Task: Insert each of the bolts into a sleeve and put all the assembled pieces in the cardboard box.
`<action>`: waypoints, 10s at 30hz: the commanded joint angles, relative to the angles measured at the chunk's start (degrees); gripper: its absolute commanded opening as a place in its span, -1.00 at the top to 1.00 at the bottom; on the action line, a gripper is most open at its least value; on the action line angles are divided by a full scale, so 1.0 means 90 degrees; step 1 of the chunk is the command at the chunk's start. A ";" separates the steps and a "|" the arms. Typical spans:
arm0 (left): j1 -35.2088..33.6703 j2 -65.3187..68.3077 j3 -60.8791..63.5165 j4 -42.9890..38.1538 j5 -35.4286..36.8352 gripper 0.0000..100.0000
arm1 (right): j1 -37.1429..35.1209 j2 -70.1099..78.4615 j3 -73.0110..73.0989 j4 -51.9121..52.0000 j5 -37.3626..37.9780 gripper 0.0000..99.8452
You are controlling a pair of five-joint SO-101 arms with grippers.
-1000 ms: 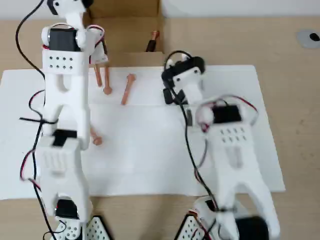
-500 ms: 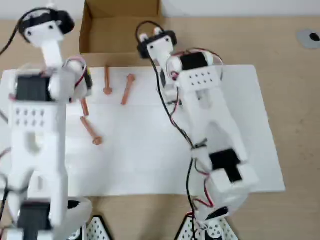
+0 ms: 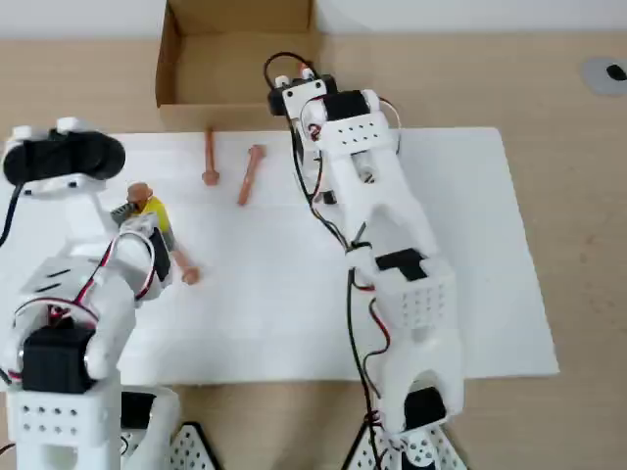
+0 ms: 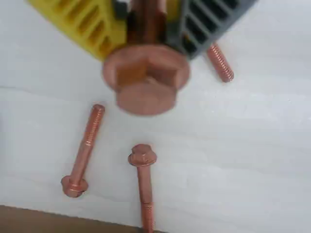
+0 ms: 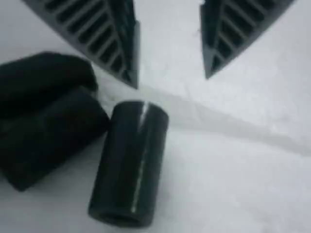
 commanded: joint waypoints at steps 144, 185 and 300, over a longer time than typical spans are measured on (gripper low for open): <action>0.0381 -0.2007 0.2501 -0.4161 0.0400 0.99 | -0.3023 -1.1560 1.3133 -1.0237 -0.0723 0.98; 0.2344 -0.4264 0.3800 -0.4259 -0.0186 0.99 | -0.3043 -1.1570 1.4559 -1.2874 0.0518 0.98; -0.1455 -0.1372 0.0762 -0.0899 -0.0459 0.60 | -0.0405 -0.5612 0.6852 -0.9807 0.0518 0.98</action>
